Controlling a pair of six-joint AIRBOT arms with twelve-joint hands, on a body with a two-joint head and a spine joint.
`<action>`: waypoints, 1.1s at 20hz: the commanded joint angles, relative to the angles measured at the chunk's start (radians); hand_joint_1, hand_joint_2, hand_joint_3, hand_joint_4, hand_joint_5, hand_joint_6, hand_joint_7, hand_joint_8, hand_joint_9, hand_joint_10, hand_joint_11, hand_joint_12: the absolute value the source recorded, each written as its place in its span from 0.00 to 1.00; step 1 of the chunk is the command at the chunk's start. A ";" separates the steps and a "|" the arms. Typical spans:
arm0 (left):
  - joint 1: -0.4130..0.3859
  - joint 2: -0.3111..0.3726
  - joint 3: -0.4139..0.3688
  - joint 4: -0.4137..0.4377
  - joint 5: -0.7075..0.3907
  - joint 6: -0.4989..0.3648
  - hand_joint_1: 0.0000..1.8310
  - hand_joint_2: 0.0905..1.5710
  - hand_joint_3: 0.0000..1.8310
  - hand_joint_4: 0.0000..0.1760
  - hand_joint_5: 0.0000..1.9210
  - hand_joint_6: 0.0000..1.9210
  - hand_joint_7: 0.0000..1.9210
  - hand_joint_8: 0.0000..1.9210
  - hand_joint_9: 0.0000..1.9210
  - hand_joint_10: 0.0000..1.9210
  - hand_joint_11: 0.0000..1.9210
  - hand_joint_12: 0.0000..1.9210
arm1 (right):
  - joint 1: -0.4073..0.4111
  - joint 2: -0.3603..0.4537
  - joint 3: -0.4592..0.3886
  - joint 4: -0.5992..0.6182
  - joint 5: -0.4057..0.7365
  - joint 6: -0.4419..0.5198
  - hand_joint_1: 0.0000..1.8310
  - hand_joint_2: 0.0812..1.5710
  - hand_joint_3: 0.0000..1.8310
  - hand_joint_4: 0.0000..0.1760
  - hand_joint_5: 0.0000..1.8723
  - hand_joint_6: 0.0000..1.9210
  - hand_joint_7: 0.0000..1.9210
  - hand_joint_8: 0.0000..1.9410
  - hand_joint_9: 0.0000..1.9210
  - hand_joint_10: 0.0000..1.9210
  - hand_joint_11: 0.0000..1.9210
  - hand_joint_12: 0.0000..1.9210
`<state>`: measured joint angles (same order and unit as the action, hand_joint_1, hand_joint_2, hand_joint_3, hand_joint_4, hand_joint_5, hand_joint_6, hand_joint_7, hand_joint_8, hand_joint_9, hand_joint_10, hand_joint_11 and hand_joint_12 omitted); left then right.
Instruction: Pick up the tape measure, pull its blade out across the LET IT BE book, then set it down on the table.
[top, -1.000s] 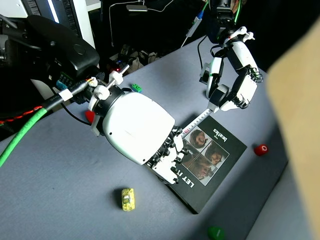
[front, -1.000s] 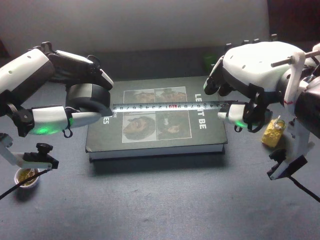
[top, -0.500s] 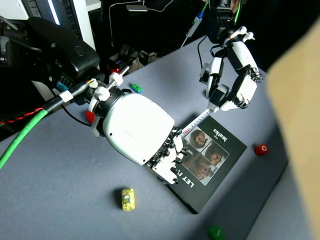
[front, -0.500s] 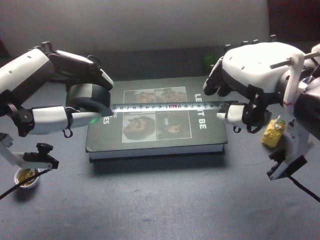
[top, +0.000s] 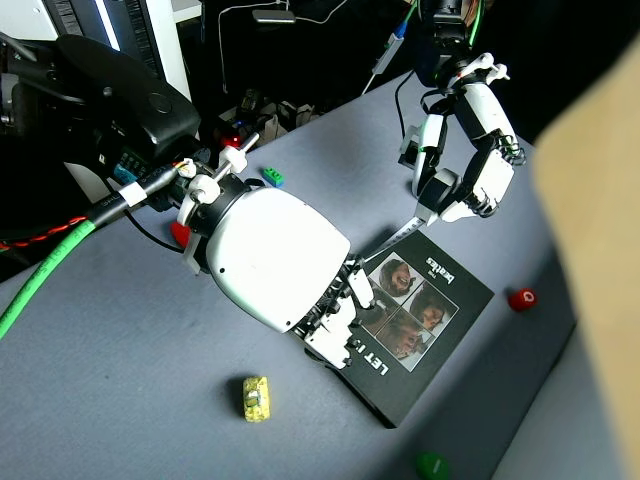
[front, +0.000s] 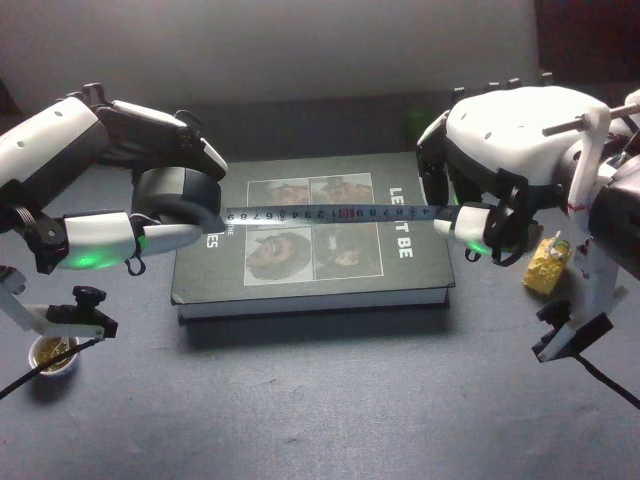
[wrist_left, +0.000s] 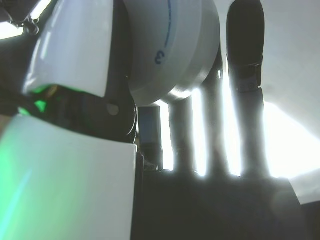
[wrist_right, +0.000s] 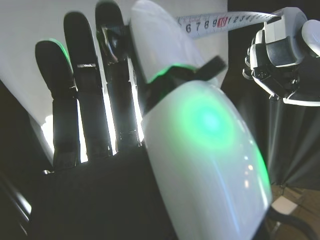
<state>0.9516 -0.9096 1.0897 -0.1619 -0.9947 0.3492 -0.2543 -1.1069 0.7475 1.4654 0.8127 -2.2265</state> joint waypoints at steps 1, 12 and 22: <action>-0.009 -0.001 0.006 -0.014 -0.134 -0.011 0.75 0.68 0.00 0.00 0.54 0.39 0.53 0.49 0.48 0.63 0.45 0.53 | 0.008 0.003 0.001 -0.071 0.040 0.003 0.65 0.75 0.00 0.00 0.41 0.65 0.47 0.62 0.36 0.50 0.24 0.74; -0.005 -0.002 0.004 -0.016 -0.136 -0.011 0.75 0.68 0.00 0.00 0.54 0.38 0.53 0.48 0.48 0.63 0.45 0.53 | -0.003 0.033 -0.016 -0.076 0.054 -0.019 0.64 0.76 0.00 0.00 0.40 0.68 0.46 0.63 0.36 0.52 0.24 0.74; -0.001 -0.002 0.006 -0.018 -0.139 -0.011 0.76 0.67 0.00 0.00 0.54 0.39 0.54 0.48 0.49 0.62 0.45 0.53 | -0.017 0.135 -0.053 -0.105 -0.006 -0.034 0.64 0.76 0.00 0.00 0.39 0.68 0.46 0.63 0.36 0.52 0.24 0.75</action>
<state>0.9569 -0.9146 1.0878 -0.1467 -1.0035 0.3408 -0.2749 -0.9798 0.6918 1.4265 0.7486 -2.2490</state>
